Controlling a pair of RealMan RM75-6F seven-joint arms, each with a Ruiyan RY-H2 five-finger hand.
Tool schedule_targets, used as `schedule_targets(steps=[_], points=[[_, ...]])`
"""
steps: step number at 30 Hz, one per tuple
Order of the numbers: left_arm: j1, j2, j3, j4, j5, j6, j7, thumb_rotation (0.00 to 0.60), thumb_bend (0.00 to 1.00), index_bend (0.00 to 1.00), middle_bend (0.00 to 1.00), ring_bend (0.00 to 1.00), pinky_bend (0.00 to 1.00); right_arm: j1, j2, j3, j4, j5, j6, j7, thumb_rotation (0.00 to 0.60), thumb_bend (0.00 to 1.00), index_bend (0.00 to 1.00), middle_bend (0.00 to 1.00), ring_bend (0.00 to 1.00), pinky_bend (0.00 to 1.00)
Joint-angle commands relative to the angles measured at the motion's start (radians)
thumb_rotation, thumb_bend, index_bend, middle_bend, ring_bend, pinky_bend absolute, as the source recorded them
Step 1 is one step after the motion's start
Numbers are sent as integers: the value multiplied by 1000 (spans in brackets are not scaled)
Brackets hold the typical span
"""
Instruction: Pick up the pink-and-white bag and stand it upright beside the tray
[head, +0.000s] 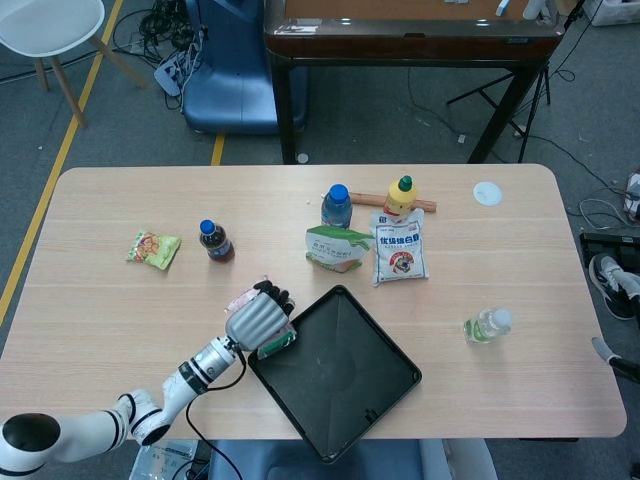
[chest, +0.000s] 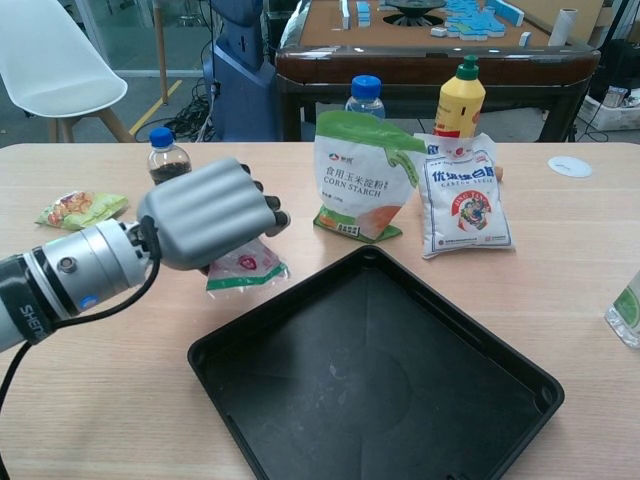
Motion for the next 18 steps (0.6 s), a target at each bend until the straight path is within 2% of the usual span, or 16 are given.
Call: schedule_targets(steps=[1,10,18], points=[[29,-28,20,33,36,48,85,600,205,403,555,502,502,0,-1,0,1,0,0,1,600,149,164,207,111,122],[66,-63,51,62,96,85,269,600,206,383,543,500,503,-3,0,0,2,0,2,4,600,149,164,207,111,122],[81,-79,42,71,100,66,372,600,220,361,530,500,506,-7,2,1,1,3,6,4,600,149,164,207,111,122]])
